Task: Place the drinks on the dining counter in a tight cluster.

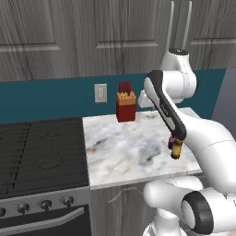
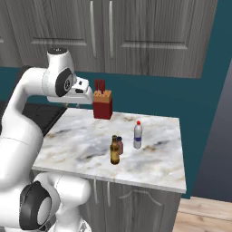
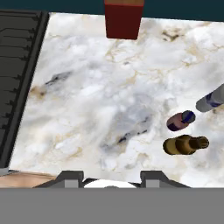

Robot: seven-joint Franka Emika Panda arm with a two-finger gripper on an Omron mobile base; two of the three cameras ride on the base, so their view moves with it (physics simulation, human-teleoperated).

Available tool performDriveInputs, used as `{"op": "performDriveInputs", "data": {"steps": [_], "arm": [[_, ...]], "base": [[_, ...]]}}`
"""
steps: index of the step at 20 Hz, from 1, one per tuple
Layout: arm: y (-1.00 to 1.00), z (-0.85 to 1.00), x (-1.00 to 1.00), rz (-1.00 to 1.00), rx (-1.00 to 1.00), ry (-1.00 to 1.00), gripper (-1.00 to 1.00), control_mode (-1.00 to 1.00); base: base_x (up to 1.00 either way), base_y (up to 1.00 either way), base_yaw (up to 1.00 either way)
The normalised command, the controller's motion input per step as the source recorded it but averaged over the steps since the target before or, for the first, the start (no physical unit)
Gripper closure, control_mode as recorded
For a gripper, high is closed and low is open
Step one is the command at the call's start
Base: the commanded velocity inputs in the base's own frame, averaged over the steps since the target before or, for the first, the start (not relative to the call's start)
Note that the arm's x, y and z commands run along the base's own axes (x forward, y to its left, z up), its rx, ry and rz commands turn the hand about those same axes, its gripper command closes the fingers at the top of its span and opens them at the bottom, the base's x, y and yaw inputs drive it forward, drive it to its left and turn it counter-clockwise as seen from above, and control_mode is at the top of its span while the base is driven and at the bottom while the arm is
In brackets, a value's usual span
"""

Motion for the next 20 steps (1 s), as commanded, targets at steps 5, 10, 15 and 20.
{"op": "performDriveInputs", "data": {"steps": [5, 10, 15, 20], "arm": [[0.00, -0.17, -0.23, 0.00, -0.01, 0.03, -1.00, -1.00], [-0.55, -0.40, 0.02, -0.10, -0.01, 0.15, -1.00, -1.00], [-1.00, -0.18, 0.28, -0.05, 0.09, 0.01, -1.00, -1.00], [-1.00, -0.04, 0.37, 0.00, 0.11, 0.00, -1.00, -1.00]], "base": [[0.00, 0.00, 0.00], [0.00, 0.00, 0.00], [0.00, 0.00, 0.00], [0.00, 0.00, 0.00]]}}
